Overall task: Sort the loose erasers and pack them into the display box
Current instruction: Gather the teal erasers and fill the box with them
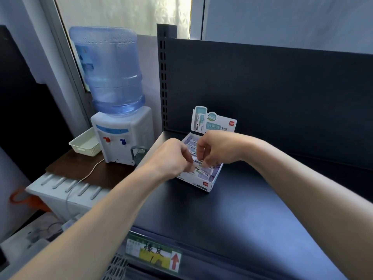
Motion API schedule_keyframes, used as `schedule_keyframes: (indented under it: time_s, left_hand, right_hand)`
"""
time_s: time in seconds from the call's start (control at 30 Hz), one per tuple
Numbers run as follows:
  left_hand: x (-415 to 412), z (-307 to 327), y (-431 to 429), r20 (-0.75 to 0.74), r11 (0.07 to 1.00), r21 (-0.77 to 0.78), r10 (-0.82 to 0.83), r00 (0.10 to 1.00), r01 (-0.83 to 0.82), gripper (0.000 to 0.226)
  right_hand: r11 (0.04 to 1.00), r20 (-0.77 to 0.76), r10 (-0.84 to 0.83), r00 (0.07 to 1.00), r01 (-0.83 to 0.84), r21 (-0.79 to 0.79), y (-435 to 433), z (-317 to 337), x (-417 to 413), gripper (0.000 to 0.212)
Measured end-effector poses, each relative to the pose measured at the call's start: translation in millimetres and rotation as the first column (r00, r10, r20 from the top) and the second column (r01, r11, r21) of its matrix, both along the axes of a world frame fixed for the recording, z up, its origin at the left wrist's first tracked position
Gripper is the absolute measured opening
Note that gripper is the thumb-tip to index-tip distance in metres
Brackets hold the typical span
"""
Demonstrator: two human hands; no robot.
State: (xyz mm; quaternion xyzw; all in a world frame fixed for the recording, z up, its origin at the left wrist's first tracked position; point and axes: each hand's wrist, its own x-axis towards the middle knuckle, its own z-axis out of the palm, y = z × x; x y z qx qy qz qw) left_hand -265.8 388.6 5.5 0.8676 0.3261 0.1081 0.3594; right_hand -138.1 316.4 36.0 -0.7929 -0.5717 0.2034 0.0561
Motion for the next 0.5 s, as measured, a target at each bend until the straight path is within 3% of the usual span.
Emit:
schedule_keyframes:
  time_s: [0.33, 0.5]
  left_hand:
    - [0.5, 4.0, -4.3, 0.036, 0.999, 0.036, -0.033, 0.999, 0.032, 0.007]
    - [7.6, 4.8, -1.4, -0.095, 0.994, 0.031, -0.102, 0.990, 0.105, 0.012]
  right_hand:
    - [1.000, 0.080, -0.008, 0.997, 0.009, -0.014, -1.4, -2.8, -4.1, 0.008]
    - [1.000, 0.102, -0.021, 0.995, 0.022, -0.001, -3.4, -3.5, -4.5, 0.010]
